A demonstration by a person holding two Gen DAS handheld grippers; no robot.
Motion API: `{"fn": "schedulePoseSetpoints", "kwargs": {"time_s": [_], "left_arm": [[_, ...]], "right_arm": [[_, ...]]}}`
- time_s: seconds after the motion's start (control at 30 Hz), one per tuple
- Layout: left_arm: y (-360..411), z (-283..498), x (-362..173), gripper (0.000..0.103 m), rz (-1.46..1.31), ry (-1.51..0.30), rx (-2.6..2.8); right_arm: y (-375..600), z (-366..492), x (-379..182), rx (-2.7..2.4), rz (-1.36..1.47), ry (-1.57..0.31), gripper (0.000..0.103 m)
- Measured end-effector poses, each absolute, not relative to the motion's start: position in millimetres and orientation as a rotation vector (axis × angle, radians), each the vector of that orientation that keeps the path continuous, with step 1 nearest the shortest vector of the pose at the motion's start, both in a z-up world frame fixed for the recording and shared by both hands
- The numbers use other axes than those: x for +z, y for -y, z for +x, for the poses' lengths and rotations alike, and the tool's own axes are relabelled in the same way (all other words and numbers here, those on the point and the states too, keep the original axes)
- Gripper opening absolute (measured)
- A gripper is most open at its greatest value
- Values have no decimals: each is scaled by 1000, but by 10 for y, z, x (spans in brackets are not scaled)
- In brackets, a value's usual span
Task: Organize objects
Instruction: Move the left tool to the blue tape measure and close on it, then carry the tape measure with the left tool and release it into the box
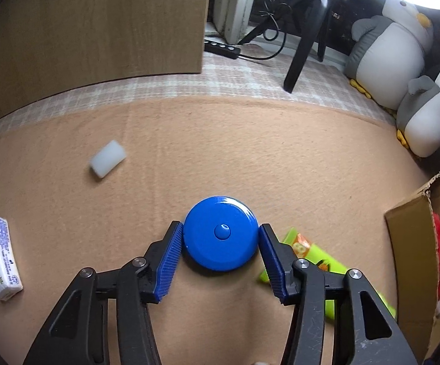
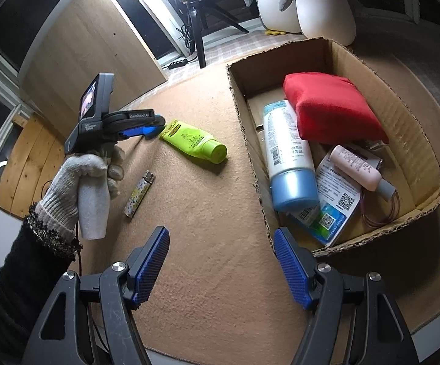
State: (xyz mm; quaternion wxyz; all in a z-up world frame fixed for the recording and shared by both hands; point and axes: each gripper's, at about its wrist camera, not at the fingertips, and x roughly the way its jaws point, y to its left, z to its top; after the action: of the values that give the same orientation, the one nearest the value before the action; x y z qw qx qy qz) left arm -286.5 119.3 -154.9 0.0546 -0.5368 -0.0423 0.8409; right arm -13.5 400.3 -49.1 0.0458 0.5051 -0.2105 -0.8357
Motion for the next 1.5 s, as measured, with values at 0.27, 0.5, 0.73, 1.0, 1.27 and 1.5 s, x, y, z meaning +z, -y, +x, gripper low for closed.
{"fn": "schedulePoseSetpoints", "kwargs": {"time_s": [0.27, 0.5, 0.73, 1.0, 1.27, 1.5], "left_arm": [[-935, -2623, -1561, 54, -1624, 137, 2564], [-876, -2139, -1534, 54, -1595, 93, 2555], [-861, -1759, -1484, 54, -1579, 137, 2547], [-884, -1482, -1220, 54, -1514, 183, 2542], [-1227, -1302, -810, 54, -1395, 135, 2502], [-1775, -1239, -580, 54, -1306, 69, 2428]], "right_arm": [[-3981, -151, -480, -2555, 1547, 636, 68], [-3963, -155, -459, -2557, 1540, 627, 69], [-3794, -169, -351, -2562, 1501, 549, 69], [-3591, -124, -248, -2589, 1464, 413, 69], [-3578, -3, -181, -2639, 1446, 346, 69], [-3735, 135, -173, -2696, 1469, 340, 69]]}}
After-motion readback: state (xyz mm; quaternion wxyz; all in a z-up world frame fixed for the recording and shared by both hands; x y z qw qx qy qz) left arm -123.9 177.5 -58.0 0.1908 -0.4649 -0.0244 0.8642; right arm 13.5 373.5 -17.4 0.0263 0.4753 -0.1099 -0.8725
